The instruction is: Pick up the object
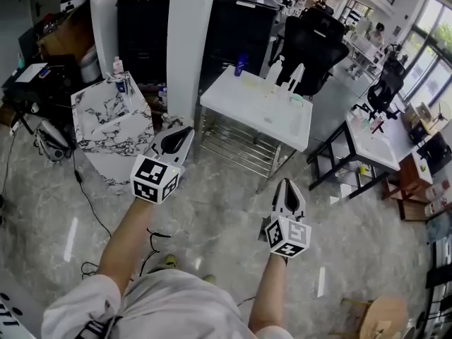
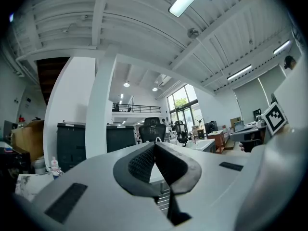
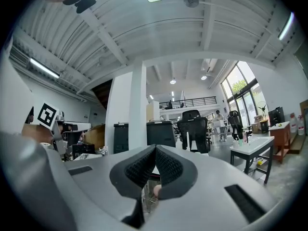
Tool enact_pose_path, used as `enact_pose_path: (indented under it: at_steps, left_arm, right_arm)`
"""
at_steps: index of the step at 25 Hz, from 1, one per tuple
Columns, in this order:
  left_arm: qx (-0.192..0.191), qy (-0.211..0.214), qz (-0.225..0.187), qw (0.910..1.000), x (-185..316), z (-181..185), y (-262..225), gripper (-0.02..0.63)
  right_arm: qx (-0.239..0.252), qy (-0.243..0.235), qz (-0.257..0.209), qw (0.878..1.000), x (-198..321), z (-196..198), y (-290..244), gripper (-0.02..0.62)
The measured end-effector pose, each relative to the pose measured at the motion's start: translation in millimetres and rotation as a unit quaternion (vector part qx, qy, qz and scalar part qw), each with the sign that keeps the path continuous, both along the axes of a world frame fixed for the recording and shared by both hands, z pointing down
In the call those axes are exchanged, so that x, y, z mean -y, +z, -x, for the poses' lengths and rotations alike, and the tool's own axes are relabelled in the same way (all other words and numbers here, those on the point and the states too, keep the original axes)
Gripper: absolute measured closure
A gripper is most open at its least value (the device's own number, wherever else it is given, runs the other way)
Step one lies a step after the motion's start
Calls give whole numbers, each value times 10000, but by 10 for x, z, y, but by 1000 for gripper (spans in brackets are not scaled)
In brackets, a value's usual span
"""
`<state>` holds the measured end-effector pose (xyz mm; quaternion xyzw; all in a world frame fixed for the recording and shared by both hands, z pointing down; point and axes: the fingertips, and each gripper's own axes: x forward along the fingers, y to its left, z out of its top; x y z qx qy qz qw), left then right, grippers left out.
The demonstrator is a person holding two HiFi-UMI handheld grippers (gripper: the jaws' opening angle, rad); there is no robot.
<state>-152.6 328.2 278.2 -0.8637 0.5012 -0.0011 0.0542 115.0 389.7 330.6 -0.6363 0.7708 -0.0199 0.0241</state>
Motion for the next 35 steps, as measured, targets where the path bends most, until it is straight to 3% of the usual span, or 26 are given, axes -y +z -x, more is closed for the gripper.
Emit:
enact_pose_path:
  at_steps: [7, 10, 28, 35]
  left_arm:
    - [2, -15, 47, 10000, -2, 88, 62, 585]
    - [-12, 90, 70, 9999, -10, 89, 93, 526]
    - [22, 556, 265, 9981, 361, 605, 366, 526]
    - [53, 666, 320, 9972, 758, 504, 440, 526]
  right_arm:
    - [1, -126, -24, 9999, -28, 143, 21, 588]
    - [-1, -121, -24, 9999, -29, 208, 23, 588]
    - [-178, 181, 74, 9997, 288, 896, 110, 588]
    - [-196, 213, 59, 9996, 665, 827, 155, 588]
